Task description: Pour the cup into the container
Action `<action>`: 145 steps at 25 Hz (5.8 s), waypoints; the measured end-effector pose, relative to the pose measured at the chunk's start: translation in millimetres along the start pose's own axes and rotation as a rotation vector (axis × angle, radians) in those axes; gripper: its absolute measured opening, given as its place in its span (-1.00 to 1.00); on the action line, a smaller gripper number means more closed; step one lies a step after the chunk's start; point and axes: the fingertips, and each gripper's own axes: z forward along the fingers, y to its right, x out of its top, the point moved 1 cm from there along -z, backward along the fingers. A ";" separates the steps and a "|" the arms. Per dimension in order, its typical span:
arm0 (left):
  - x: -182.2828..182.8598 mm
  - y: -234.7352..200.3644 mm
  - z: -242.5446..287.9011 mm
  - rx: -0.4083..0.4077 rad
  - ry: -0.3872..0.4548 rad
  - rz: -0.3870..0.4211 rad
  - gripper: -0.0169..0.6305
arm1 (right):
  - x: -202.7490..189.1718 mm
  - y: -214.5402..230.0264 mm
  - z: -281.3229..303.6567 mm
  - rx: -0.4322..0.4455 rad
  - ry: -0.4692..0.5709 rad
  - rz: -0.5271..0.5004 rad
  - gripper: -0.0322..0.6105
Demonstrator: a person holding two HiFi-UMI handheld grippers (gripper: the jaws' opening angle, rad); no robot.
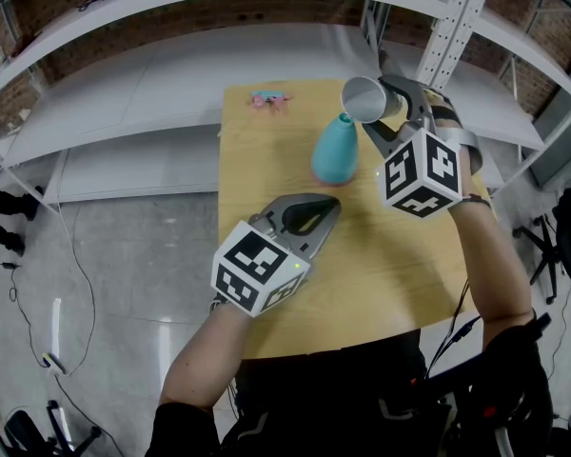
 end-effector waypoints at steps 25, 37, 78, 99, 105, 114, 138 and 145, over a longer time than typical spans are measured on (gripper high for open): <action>-0.6 -2.2 -0.6 0.000 0.002 0.002 -0.94 | -4.8 -2.2 1.8 0.038 0.068 0.198 -0.01; -1.3 -3.1 -2.9 0.002 0.002 0.001 -0.94 | -47.9 5.6 -1.2 0.132 0.140 0.621 -0.01; 0.3 -2.3 0.1 -0.016 -0.004 -0.005 -0.94 | -235.5 -47.5 19.4 0.186 0.008 1.296 0.01; -2.6 20.5 -11.9 -0.057 -0.018 0.000 -0.94 | -195.6 -59.8 -92.7 0.221 0.139 1.280 -0.35; 4.1 48.9 -42.9 0.013 0.012 -0.022 -0.94 | -162.7 -63.5 -151.1 0.168 0.221 1.256 -0.72; 27.7 165.5 -113.3 0.188 0.162 -0.024 -0.94 | -128.4 -84.5 -285.7 0.107 0.356 1.283 -0.89; -2.6 544.2 -268.4 0.300 0.136 -0.039 -0.94 | -81.1 -221.9 -698.9 0.055 0.405 1.287 -0.89; -5.0 619.6 -309.3 0.341 0.141 -0.041 -0.94 | -70.6 -244.0 -781.8 0.053 0.417 1.285 -0.89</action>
